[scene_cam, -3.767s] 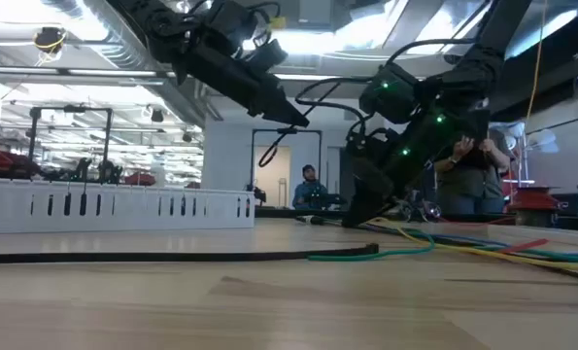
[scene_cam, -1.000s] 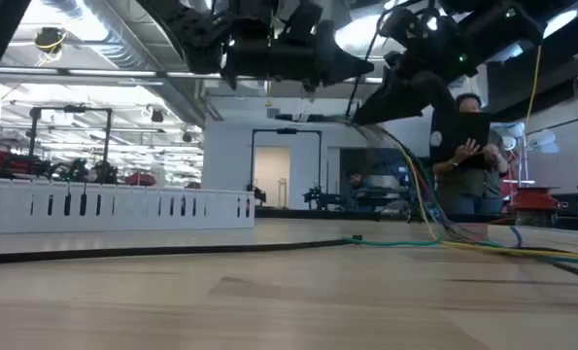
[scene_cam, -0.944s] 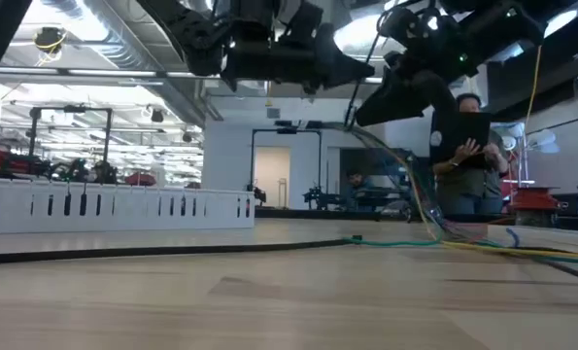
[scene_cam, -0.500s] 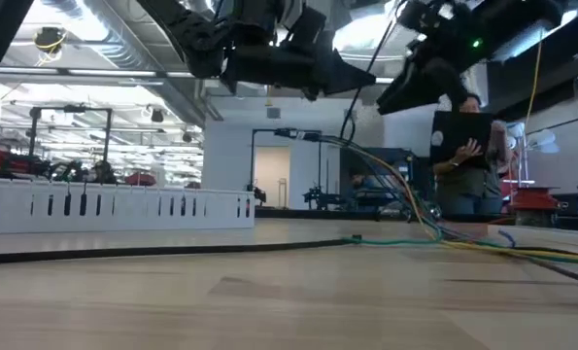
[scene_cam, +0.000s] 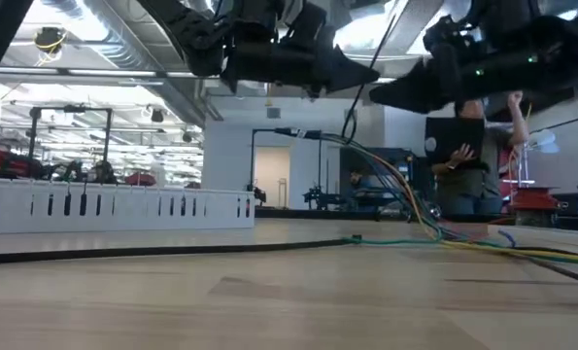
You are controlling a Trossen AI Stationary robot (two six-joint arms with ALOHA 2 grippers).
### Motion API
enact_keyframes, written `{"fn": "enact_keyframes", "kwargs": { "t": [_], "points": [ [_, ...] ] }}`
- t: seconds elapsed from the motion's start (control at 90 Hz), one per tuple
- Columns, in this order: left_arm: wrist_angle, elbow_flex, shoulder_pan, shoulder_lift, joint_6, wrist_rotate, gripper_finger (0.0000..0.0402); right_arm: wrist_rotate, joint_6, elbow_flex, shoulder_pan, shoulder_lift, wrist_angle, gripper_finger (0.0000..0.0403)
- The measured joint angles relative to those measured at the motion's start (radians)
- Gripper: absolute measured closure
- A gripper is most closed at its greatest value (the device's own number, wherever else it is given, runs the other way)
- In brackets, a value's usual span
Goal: Ziptie cables
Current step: Wrap the top black zip tie on the colored cables
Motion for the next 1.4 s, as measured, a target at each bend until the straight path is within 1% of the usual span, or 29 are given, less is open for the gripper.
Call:
{"fn": "enact_keyframes", "kwargs": {
  "t": [0.067, 0.2, 0.3, 0.4, 0.611, 0.656, 0.789, 0.867, 0.933, 1.211, 1.4],
  "points": [
    [0.003, 0.000, 0.000, 0.000, -0.003, 0.000, 0.0401, -0.034, -0.001, 0.023, -0.005, 0.044, -0.002, 0.0239],
    [0.000, 0.000, 0.001, 0.000, -0.008, 0.000, 0.0401, -0.060, -0.029, 0.067, -0.004, 0.109, -0.001, 0.0241],
    [0.001, 0.000, 0.000, -0.001, -0.007, 0.000, 0.0401, -0.062, -0.034, 0.083, -0.004, 0.129, -0.004, 0.0254],
    [0.003, 0.000, 0.000, -0.001, -0.008, 0.000, 0.0401, -0.063, -0.037, 0.094, -0.004, 0.136, -0.001, 0.0284],
    [0.023, -0.001, 0.000, -0.001, -0.013, 0.001, 0.0401, -0.053, -0.055, 0.094, -0.004, 0.158, 0.005, 0.0384],
    [0.023, -0.002, 0.000, -0.001, -0.023, 0.004, 0.0401, -0.050, -0.059, 0.094, -0.004, 0.171, 0.016, 0.0395],
    [0.033, -0.001, 0.000, 0.000, -0.040, 0.016, 0.0401, -0.032, -0.062, 0.097, -0.004, 0.211, 0.015, 0.0392],
    [0.035, 0.007, -0.003, 0.000, -0.037, 0.016, 0.0401, -0.035, -0.072, 0.096, -0.004, 0.231, 0.019, 0.0398],
    [0.027, 0.011, -0.004, -0.002, -0.033, 0.017, 0.0401, -0.051, -0.073, 0.097, -0.004, 0.249, 0.030, 0.0400],
    [-0.015, 0.014, -0.004, -0.012, -0.024, 0.016, 0.0401, -0.051, -0.073, 0.099, -0.004, 0.359, 0.040, 0.0401],
    [-0.050, 0.014, -0.006, -0.012, 0.010, 0.017, 0.0401, -0.059, -0.072, 0.096, -0.004, 0.419, 0.063, 0.0402]
  ]
}}
